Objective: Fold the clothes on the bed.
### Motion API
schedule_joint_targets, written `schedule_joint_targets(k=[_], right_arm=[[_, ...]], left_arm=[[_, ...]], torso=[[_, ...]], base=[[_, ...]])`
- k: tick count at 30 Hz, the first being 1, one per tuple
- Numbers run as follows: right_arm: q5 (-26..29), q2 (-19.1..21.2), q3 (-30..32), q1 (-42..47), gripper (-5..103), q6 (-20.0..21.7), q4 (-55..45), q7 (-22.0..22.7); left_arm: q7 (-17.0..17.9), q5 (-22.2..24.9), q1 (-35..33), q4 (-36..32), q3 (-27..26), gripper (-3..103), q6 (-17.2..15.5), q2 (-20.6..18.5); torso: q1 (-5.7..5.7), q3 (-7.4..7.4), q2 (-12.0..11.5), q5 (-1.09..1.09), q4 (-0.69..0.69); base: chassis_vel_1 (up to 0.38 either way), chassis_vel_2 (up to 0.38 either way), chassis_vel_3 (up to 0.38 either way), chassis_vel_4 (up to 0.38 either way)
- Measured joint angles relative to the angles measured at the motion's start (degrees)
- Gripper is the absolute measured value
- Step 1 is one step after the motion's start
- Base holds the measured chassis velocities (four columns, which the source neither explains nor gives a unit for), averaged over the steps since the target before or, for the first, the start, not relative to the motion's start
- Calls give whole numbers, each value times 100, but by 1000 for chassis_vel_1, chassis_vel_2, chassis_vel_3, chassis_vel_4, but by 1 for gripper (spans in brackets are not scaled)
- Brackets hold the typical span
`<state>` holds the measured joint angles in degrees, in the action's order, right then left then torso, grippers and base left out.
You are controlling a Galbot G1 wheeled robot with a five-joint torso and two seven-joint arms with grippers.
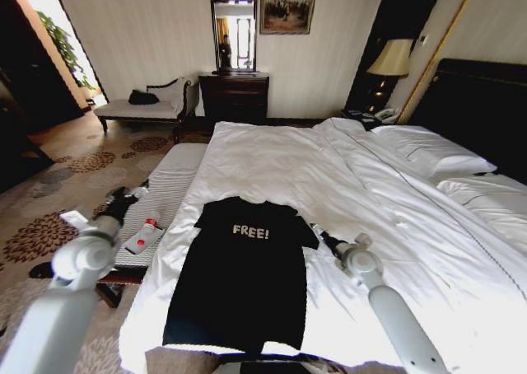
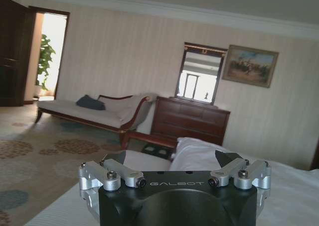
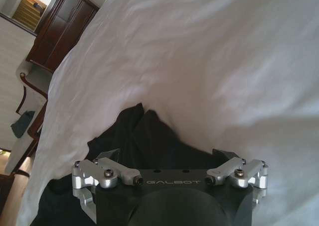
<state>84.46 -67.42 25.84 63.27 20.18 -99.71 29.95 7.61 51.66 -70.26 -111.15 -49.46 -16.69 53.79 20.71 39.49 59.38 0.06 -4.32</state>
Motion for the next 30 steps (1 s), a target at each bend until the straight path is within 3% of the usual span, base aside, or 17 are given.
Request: schedule_joint_targets(k=[15, 30], right_arm=[[-371, -566, -25, -328, 100, -347, 369, -503], [-727, -422, 3, -775, 100, -602, 950, -664]], left_arm=[[246, -83, -439, 247, -322, 100, 43, 188], [200, -53, -515, 442, -297, 100, 107, 206]], torso=[[1, 0, -1, -2, 1], [1, 1, -1, -3, 0]], base=[[0, 0, 0, 0], [0, 0, 0, 0]])
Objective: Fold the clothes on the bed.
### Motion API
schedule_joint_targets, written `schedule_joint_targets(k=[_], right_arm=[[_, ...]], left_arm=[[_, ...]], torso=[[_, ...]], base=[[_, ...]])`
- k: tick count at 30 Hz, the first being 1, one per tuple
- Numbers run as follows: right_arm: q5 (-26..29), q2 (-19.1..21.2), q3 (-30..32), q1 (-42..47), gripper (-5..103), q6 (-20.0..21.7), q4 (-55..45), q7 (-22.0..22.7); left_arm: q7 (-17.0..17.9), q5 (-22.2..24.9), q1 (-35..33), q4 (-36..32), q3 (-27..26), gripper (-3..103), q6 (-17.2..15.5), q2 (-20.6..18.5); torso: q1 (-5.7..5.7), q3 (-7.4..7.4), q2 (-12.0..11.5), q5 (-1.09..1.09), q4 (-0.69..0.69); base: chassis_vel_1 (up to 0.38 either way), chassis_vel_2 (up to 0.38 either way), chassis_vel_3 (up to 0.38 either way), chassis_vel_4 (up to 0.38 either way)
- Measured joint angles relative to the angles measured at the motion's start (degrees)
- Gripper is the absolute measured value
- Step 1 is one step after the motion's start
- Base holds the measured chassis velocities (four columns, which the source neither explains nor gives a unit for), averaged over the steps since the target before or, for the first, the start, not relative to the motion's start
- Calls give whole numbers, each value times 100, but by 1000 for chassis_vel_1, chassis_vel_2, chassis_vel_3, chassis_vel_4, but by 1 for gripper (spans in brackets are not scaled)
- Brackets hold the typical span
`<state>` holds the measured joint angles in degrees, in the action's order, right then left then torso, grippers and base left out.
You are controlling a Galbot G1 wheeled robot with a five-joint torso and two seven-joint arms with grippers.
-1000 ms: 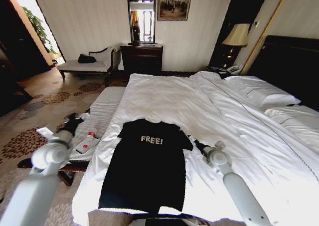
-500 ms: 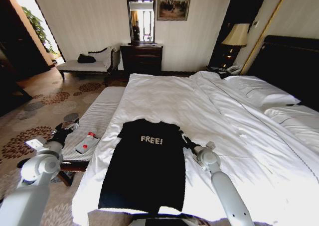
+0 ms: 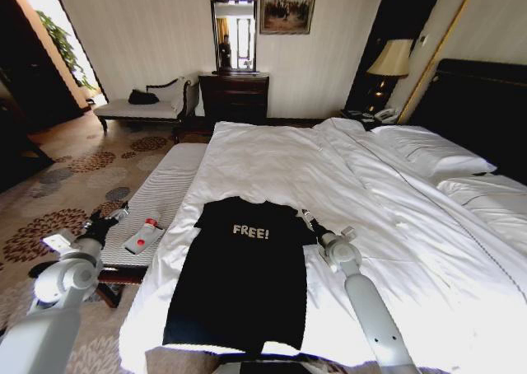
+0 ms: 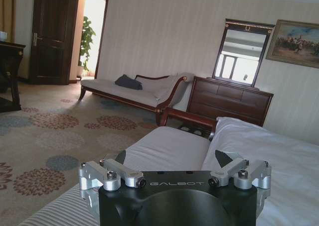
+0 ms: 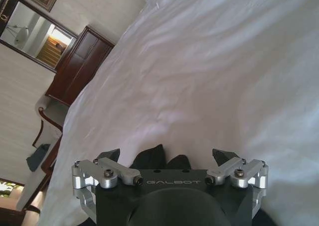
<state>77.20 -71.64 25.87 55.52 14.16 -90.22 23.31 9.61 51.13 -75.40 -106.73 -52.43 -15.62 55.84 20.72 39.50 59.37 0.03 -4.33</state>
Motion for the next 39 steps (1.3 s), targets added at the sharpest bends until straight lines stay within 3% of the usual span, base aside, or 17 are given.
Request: schedule_joint_targets(k=[16, 18, 22, 28, 32, 37, 39], right_arm=[[-73, 146, 9, -14, 100, 73, 180, -63], [-59, 157, 8, 66, 100, 196, -12, 106], [225, 167, 29, 257, 100, 652, -506, 962], [242, 112, -73, 291, 99, 733, -538, 974], [237, 37, -138, 140, 80, 709, -372, 863], [235, 69, -160, 76, 70, 688, -343, 833], [218, 102, -166, 58, 58, 678, -313, 809]], left_arm=[[17, -34, 3, -74, 42, 100, 1, 61], [28, -37, 3, -98, 44, 100, -5, 77], [44, -62, -20, -136, 47, 100, -13, 115], [60, -131, -44, -154, 86, 100, -15, 153], [111, -166, -41, -190, 127, 100, -23, 169], [116, -169, -47, -186, 124, 100, -24, 172], [116, -172, -47, -143, 119, 100, -24, 175]], torso=[[1, 0, 0, 0, -2], [0, 0, 0, 0, -1], [0, -1, 0, 2, -1], [0, 0, 0, 1, 0], [0, 0, 0, 0, 1], [0, -1, 0, 0, -1], [0, 0, 0, 0, -1]], base=[[0, 0, 0, 0], [0, 0, 0, 0], [0, 0, 0, 0], [0, 0, 0, 0], [0, 0, 0, 0], [0, 0, 0, 0], [0, 0, 0, 0]])
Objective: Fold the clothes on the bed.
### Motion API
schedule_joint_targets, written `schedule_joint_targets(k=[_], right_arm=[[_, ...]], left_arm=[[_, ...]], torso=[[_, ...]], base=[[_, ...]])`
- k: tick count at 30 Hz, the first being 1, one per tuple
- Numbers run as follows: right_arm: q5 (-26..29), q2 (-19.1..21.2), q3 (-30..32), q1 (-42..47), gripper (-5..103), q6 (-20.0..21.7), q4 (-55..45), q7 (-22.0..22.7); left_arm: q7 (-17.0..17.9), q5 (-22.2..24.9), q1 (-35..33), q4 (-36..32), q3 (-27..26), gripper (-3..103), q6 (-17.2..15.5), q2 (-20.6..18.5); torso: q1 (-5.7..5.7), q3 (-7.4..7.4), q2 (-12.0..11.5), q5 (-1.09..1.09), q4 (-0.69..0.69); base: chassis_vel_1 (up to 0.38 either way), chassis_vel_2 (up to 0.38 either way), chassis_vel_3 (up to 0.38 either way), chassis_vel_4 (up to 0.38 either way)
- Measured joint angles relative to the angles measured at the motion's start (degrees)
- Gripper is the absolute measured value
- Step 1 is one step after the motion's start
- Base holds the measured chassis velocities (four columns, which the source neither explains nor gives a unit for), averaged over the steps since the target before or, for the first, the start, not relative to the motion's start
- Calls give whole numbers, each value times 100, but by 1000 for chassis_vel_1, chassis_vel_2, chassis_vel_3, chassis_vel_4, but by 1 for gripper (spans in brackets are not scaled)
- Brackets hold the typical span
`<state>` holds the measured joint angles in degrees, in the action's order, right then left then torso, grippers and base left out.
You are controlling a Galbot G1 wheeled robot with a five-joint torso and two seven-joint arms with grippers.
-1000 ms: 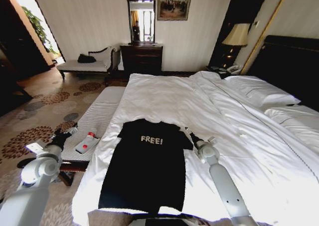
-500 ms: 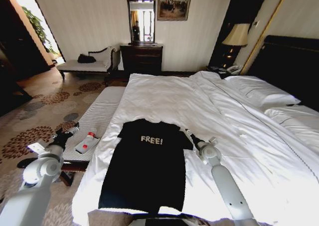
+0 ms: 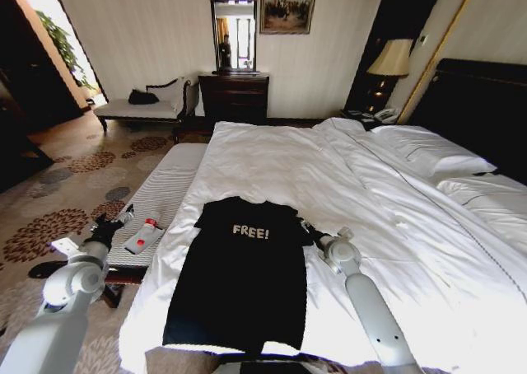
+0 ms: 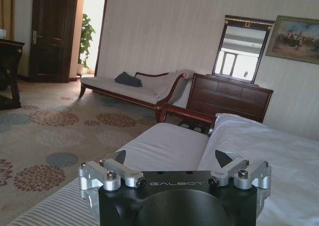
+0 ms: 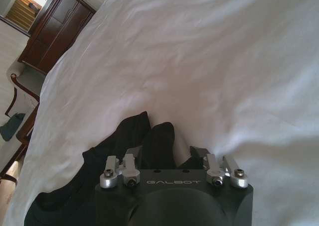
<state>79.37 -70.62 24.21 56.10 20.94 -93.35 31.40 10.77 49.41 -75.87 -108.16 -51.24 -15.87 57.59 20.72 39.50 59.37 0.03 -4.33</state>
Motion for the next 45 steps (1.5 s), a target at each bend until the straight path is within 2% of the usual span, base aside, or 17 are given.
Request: schedule_joint_targets(k=[1, 3, 4, 5, 7, 8, 11, 12, 16, 17, 18, 23, 31, 32, 37, 41, 45], right_arm=[[-10, 12, -3, -5, 52, -3, 12, -13], [-15, 18, -5, -9, 52, -3, 19, -20], [-21, 21, -11, -15, 42, -3, 24, -38], [-28, 20, -17, -17, 42, -4, 29, -57], [-47, 2, -35, -20, 31, -5, 45, -92], [-47, 2, -35, -20, 31, -5, 45, -92], [-132, -59, -81, -38, 15, -76, 86, -234], [-132, -59, -81, -38, 15, -76, 86, -234], [-388, -91, -210, -62, 2, -313, 122, -710], [-388, -91, -210, -62, 2, -313, 122, -710], [-624, -94, -333, -62, 2, -431, 166, -1007], [-953, -215, -597, -143, 2, -664, 282, -1510], [-1854, -331, -1076, -110, 2, -865, 541, -2013], [-1932, -332, -1112, -86, -1, -886, 554, -2038], [-2260, -314, -1226, 82, 7, -1021, 496, -2396], [-2525, -253, -1285, 270, 24, -1315, 175, -2909], [-2508, -240, -1297, 289, 34, -1494, 79, -3047]], left_arm=[[0, -3, 8, 19, 0, 100, 0, 3], [0, -5, 16, 31, 2, 100, 0, 5], [1, -10, 37, 49, 13, 100, 0, 9], [1, -17, 61, 68, 31, 100, 1, 13], [1, -35, 104, 105, 66, 100, 6, 19], [1, -35, 104, 105, 66, 100, 6, 19], [2, -64, 135, 168, 97, 100, 16, 27], [2, -64, 135, 168, 97, 100, 16, 27], [3, -90, 137, 235, 105, 100, 32, 34], [3, -90, 137, 235, 105, 100, 32, 34], [2, -98, 137, 249, 105, 100, 38, 35], [1, -112, 118, 252, 104, 100, 43, 41], [-8, -121, 25, 260, 24, 100, 48, 39], [-11, -121, 18, 264, 19, 100, 50, 38], [-21, -146, 9, 293, 23, 100, 58, 60], [-23, -202, 29, 305, 93, 100, 64, 104], [-23, -225, 31, 305, 115, 100, 65, 112]], torso=[[0, 0, 0, 0, 0], [0, 0, 0, 1, 0], [0, 0, 0, 0, 0], [0, 0, 0, 0, 0], [0, 0, 0, 0, -1], [0, 0, 0, 0, -1], [0, 0, 0, 0, 0], [0, 0, 0, 0, 0], [0, 0, 0, 1, 0], [0, 0, 0, 1, 0], [0, 0, 0, 1, 0], [0, 0, 0, 1, 0], [0, 0, 0, 0, 1], [0, 0, 0, 0, 1], [0, 0, 0, 0, 0], [0, 0, 0, 0, -1], [0, 0, 0, 1, 1]], base=[[0, 0, 0, 0], [0, 0, 0, 0], [0, 0, 0, 0], [0, 0, 0, 0], [0, 0, 0, 0], [0, 0, 0, 0], [0, 0, 0, 0], [0, 0, 0, 0], [0, 0, 0, 0], [0, 0, 0, 0], [0, 0, 0, 0], [0, 0, 0, 0], [0, 0, 0, 0], [0, 0, 0, 0], [0, 0, 0, 0], [0, 0, 0, 0], [0, 0, 0, 0]])
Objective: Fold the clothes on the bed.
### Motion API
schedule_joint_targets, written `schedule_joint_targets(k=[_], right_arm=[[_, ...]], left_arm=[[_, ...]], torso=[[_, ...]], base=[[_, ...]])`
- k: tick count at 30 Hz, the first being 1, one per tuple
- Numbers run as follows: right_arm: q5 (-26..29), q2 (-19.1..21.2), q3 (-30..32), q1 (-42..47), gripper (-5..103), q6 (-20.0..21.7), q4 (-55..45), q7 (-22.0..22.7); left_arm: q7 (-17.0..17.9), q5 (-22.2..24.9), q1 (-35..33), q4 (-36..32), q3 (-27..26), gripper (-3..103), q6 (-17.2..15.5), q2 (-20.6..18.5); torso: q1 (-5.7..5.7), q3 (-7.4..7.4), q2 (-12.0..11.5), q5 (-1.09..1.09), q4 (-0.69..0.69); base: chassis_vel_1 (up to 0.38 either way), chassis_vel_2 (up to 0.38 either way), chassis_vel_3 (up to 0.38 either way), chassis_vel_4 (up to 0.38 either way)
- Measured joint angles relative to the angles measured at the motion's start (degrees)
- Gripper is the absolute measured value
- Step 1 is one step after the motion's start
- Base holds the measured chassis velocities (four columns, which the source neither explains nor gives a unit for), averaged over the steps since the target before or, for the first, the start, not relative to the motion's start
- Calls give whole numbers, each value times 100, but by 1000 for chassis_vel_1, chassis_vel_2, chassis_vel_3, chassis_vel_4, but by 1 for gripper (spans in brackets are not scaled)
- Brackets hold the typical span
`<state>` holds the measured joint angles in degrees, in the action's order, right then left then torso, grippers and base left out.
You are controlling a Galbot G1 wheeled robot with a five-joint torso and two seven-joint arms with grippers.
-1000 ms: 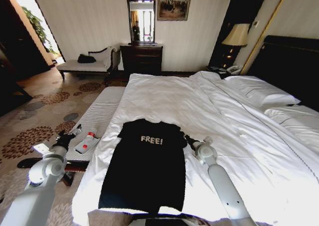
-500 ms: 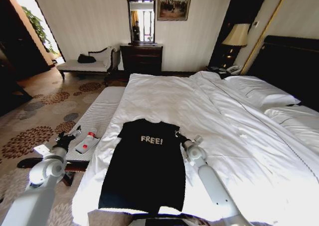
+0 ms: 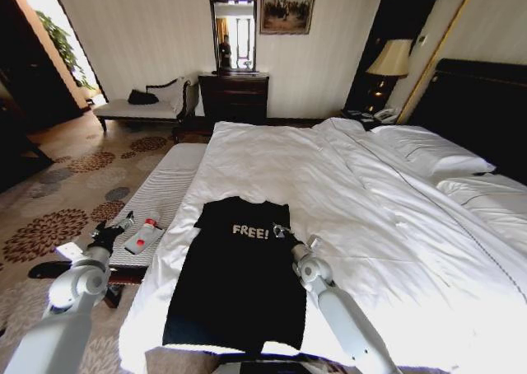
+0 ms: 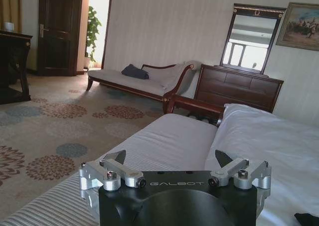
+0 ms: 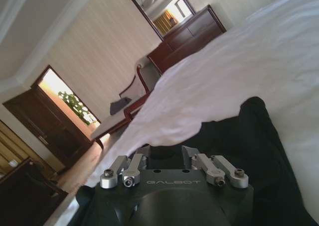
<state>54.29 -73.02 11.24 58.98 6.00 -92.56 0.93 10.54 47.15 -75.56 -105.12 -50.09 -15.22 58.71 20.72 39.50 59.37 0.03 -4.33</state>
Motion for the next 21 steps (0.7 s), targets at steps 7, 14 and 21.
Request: schedule_joint_targets(k=[7, 14, 21], right_arm=[[485, -90, 71, -116, 61, 190, 165, 720], [573, -157, 243, -73, 89, 231, 204, 1009], [558, -162, 324, -11, 99, 214, 56, 1056]], left_arm=[[-20, 24, -83, -4, -88, 100, 11, -41], [-74, 53, -198, 25, -177, 100, 46, -53], [-75, 58, -166, 58, -141, 100, 50, -31]], torso=[[0, 0, 0, -1, 0], [0, 0, 0, 0, 0], [0, 0, 0, 0, 0]], base=[[0, 0, 0, 0], [0, 0, 0, 0], [0, 0, 0, 0]])
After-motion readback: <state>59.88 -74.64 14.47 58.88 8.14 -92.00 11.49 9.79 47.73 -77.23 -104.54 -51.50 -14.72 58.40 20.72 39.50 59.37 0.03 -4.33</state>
